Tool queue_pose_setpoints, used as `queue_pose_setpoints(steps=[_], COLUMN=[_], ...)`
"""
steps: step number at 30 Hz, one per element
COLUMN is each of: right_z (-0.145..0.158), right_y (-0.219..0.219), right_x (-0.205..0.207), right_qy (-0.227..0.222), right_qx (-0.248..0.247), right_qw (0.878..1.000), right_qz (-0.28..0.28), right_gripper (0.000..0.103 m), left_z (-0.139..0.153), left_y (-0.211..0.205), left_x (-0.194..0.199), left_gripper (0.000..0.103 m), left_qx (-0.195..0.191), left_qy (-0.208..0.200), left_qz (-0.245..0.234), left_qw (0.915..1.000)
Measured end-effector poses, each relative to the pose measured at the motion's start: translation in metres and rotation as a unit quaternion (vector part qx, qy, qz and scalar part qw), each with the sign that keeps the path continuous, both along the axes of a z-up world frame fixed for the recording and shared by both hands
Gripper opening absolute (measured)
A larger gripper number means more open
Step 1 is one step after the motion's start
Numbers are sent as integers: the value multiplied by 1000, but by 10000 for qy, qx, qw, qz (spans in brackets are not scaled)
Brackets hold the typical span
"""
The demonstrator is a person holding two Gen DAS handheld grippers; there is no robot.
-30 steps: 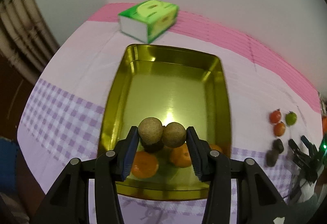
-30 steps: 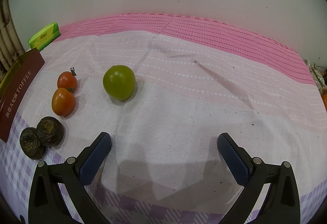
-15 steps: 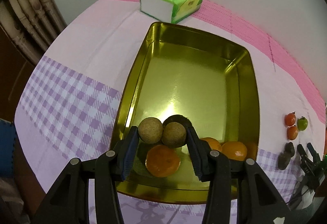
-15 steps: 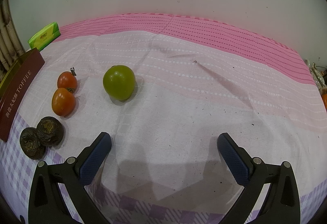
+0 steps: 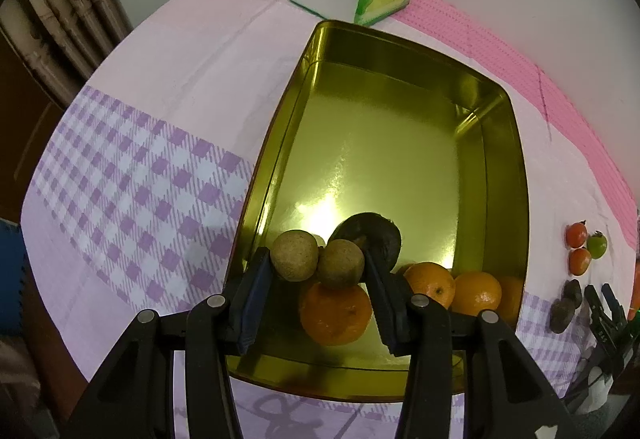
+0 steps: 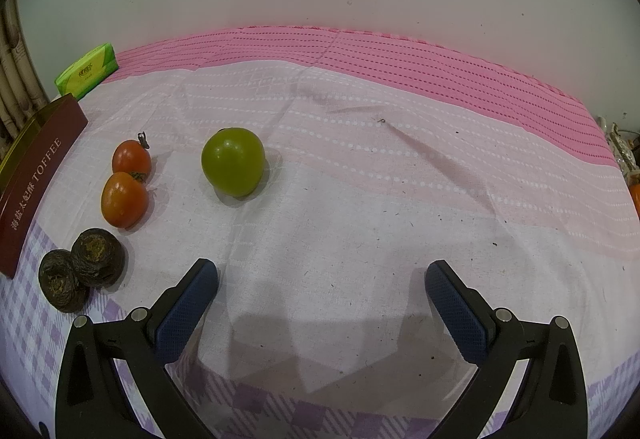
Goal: Organize fruits
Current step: 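Carry the two tan fruits into the tin tray and open the left gripper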
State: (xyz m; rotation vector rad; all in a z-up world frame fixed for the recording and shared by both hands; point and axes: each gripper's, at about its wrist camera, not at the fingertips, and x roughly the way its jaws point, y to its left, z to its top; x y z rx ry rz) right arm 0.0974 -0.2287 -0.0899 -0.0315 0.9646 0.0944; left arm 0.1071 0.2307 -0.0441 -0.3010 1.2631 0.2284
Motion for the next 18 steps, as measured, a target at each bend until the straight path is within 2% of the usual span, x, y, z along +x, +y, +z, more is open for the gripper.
queue_pose_setpoints(steps=[18], right_z=[0], right_y=[0], right_x=[0], right_qy=[-3], right_qx=[2], right_qw=[10000], right_qz=[-2], right_gripper=[103], left_z=[-4], left_y=[3], left_x=[-1], left_gripper=[46], left_qx=[-169], left_qy=[16], left_qz=[31], left_qw=[9999])
